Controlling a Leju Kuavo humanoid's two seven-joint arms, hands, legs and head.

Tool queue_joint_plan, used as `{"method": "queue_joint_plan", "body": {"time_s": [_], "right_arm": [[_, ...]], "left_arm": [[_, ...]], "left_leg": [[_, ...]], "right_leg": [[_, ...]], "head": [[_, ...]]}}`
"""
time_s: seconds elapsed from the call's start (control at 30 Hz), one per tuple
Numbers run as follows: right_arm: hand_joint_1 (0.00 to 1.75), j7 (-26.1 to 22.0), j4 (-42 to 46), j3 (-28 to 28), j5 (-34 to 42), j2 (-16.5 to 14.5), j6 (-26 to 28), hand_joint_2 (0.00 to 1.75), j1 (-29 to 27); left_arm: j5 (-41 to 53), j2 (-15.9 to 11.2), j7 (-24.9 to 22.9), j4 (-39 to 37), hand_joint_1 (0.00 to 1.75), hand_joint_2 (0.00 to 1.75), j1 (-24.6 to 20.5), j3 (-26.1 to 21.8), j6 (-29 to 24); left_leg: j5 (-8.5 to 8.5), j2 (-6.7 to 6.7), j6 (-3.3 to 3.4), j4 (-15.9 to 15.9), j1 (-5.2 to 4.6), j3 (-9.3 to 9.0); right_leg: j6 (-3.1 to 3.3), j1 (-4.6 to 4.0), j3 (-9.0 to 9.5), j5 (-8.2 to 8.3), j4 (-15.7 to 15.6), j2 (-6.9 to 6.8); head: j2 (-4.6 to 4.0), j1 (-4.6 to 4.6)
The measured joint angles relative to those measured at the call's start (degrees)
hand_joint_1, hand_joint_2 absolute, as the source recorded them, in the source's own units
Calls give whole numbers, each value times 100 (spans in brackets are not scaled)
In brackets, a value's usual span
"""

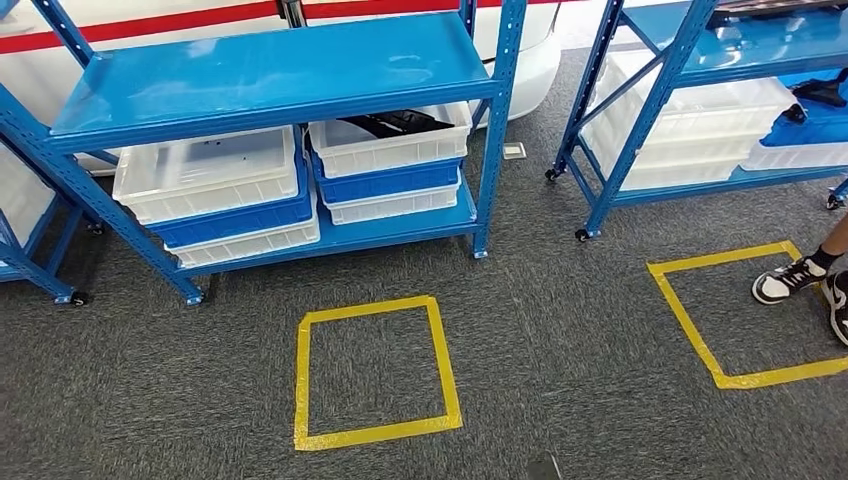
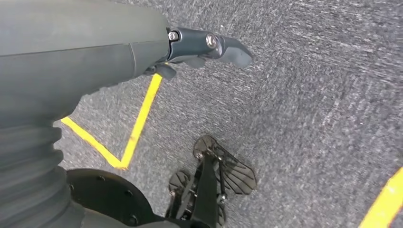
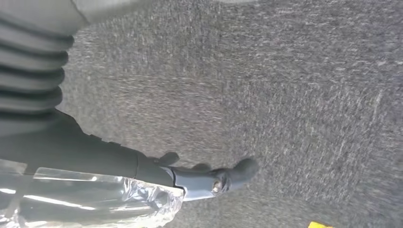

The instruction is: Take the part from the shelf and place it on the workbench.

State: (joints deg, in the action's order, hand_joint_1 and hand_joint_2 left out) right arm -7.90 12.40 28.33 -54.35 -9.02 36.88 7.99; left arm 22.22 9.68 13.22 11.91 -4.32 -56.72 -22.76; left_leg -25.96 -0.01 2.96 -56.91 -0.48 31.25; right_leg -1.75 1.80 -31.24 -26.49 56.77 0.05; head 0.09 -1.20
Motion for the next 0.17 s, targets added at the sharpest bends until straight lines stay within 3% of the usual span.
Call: {"method": "queue_joint_plan", "body": {"time_s": [0.03, 0.1, 0.17], "right_arm": [[0, -32, 3, -1, -4, -3, -35, 175, 10], [0, -103, 21, -19, 24, -3, -160, 175, 9], [0, -136, 51, -57, 98, 4, -284, 175, -3]], "left_arm": [[1, -6, 13, 1, 0, 175, 2, 2, 10], [-8, -30, 41, 4, 0, 175, 21, 44, 53], [-37, -51, 50, 7, 0, 175, 48, 124, 102]], "left_leg": [[-10, -1, -17, -25, 18, 8], [-114, 1, -71, -168, 59, 57], [-322, 2, -129, -461, 87, 176]], "right_leg": [[54, 15, 5, 4, 7, 3], [122, 36, 7, 16, 7, 4], [159, 42, 11, 24, 5, 0]], "head": [[0, -11], [0, -23], [0, -35]]}}
